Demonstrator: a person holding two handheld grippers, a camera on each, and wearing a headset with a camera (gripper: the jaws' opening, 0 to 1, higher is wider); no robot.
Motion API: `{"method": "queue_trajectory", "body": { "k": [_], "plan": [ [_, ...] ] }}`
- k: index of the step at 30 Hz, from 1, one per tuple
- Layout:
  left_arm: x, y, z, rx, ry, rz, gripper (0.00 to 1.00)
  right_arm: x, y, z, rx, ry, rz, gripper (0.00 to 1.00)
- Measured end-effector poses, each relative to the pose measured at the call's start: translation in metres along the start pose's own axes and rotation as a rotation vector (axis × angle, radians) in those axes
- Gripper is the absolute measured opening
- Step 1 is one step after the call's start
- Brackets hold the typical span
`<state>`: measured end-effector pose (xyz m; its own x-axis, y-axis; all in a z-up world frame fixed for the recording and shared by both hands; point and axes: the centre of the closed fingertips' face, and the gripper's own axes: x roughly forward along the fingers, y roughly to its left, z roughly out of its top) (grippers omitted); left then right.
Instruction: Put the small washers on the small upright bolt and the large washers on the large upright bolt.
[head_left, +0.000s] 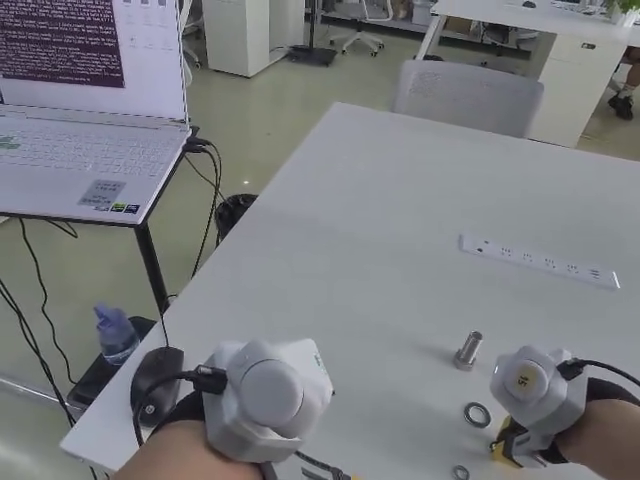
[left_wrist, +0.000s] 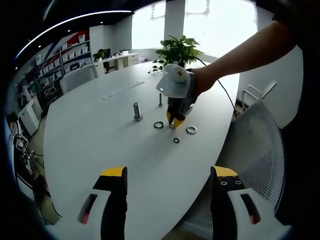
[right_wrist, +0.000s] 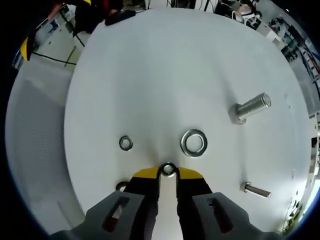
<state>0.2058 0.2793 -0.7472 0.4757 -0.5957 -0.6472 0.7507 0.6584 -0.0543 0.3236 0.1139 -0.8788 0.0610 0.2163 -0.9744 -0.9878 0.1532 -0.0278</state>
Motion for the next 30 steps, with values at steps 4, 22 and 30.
{"method": "queue_trajectory", "body": {
  "k": [4, 22, 30],
  "plan": [
    [0.001, 0.001, 0.002, -0.032, -0.032, 0.018, 0.67, 0.000, 0.002, -0.001, -0.033, 0.011, 0.001, 0.13],
    [0.012, 0.006, 0.000, -0.076, -0.037, 0.046, 0.76, -0.040, -0.018, -0.036, 0.010, -0.018, -0.018, 0.13],
    [0.022, 0.006, -0.005, -0.075, -0.024, 0.035, 0.82, -0.057, -0.036, -0.068, 0.039, -0.027, -0.032, 0.13]
  ]
}}
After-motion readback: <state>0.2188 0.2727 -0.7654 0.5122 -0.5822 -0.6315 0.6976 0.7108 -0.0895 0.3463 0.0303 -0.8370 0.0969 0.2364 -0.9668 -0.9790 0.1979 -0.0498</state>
